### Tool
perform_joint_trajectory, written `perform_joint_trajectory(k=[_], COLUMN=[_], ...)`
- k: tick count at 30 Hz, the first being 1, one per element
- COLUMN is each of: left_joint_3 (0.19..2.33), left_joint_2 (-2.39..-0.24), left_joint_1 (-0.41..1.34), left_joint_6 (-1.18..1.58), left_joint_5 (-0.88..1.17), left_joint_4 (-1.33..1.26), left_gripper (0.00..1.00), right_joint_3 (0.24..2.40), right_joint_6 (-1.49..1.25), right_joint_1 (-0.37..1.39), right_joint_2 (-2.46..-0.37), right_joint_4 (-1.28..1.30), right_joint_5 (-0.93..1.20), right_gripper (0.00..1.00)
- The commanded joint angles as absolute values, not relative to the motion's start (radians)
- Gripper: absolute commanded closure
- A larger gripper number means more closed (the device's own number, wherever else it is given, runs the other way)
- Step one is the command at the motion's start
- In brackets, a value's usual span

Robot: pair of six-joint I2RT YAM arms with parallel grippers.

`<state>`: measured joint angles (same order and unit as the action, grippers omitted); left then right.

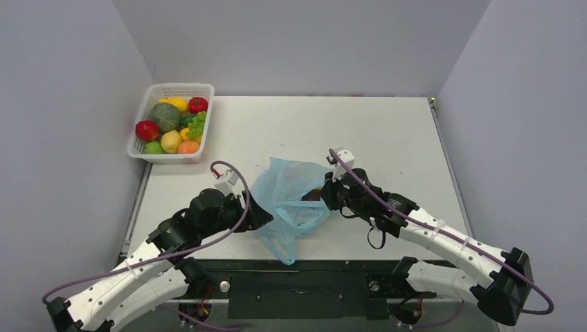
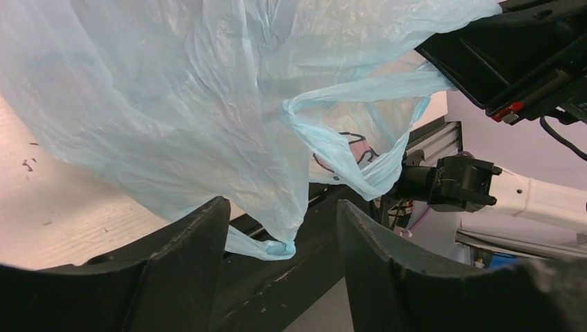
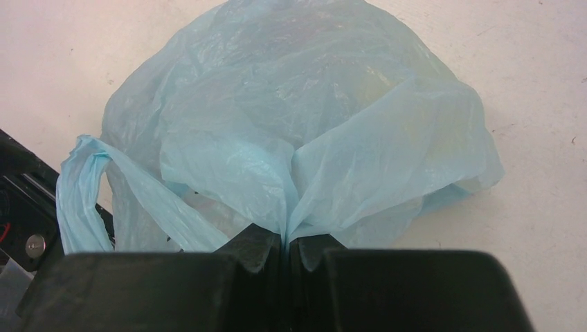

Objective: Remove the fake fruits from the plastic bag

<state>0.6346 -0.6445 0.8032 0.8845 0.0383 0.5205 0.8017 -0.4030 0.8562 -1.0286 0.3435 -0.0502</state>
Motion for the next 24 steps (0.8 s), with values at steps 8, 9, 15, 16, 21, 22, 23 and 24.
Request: perform_joint_trajectory(k=[8,9,15,16,21,22,23,24], left_joint_3=[0.586,0.591,0.647,0.649,0.704,0.713,0.728,0.734], left_joint_2=[-0.913,-0.932,-1.041,-1.042,-1.026,-1.009,-0.997,-0.971], left_joint_1=[0.903,0.911,0.922,0.92,0.841,0.826,0.791,0.773], left_joint_6=[0.983,0.983,0.973,0.972,0.938,0.926,0.901,0.883], left_joint_5=[0.044,0.024,-0.089,-0.108,-0.24,-0.251,-0.262,-0.258], left_joint_4=[0.264,0.257,0.268,0.276,0.383,0.395,0.413,0.418], left_gripper=[0.35,0.37,0.56,0.62,1.0,1.0,1.0,1.0], right_joint_3=[0.831,0.83,0.824,0.822,0.807,0.798,0.793,0.783], right_joint_6=[-0.426,-0.428,-0.433,-0.433,-0.419,-0.407,-0.399,-0.386], right_joint_1=[0.846,0.847,0.847,0.847,0.846,0.846,0.848,0.85], right_joint_2=[-1.049,-1.048,-1.034,-1.032,-1.028,-1.025,-1.024,-1.019], right_joint_4=[0.277,0.275,0.273,0.273,0.287,0.297,0.304,0.327], right_joint_5=[-0.009,-0.008,0.023,0.028,0.027,0.022,0.014,-0.031], right_gripper=[1.0,1.0,1.0,1.0,1.0,1.0,1.0,1.0])
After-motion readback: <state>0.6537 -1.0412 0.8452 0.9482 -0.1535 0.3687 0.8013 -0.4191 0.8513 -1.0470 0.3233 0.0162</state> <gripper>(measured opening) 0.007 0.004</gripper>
